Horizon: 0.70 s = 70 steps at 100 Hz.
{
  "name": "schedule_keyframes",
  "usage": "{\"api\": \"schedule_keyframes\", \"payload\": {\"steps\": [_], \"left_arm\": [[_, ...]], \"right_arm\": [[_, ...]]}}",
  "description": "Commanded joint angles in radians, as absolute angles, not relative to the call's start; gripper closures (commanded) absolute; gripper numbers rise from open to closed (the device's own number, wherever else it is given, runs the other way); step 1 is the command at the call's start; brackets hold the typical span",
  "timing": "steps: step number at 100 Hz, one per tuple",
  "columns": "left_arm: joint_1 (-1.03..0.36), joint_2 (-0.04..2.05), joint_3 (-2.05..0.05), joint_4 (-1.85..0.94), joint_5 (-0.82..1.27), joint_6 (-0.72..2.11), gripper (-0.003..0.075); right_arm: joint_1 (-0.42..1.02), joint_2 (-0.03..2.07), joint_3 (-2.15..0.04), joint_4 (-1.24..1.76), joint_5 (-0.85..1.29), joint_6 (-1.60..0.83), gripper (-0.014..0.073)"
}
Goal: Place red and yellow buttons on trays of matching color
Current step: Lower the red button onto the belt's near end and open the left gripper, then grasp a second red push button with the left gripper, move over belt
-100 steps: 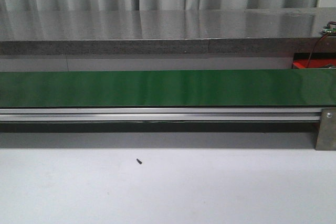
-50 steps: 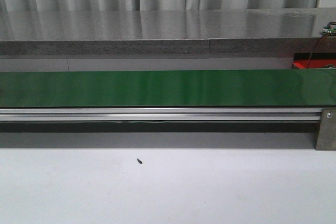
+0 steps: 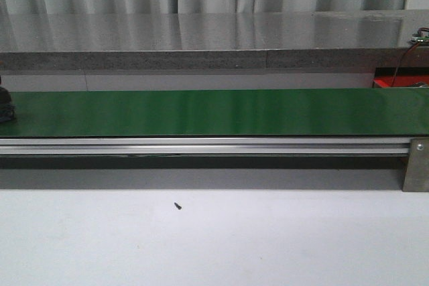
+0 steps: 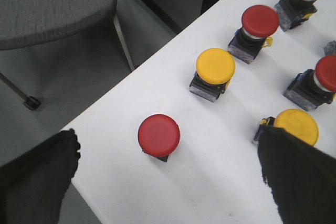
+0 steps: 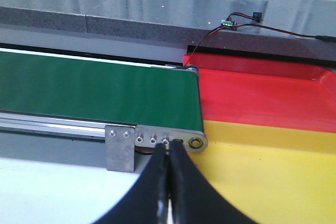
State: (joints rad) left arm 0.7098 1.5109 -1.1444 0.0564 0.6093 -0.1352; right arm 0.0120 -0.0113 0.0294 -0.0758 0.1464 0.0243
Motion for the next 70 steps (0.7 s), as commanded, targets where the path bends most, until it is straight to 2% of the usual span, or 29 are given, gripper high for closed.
{"api": "schedule_keyframes", "payload": {"steps": [1,70], "left_arm": [[0.712,1.521,-1.169,0.057,0.541,-0.150,0.0061],[0.716,1.779,-1.171,0.102,0.444,-0.150,0.0061]], "right_arm": [[0.005,-0.028,0.011,-0.076,0.062,0.021,0.0690],[0.005,-0.028,0.011,-0.076,0.062,0.021,0.0690]]}}
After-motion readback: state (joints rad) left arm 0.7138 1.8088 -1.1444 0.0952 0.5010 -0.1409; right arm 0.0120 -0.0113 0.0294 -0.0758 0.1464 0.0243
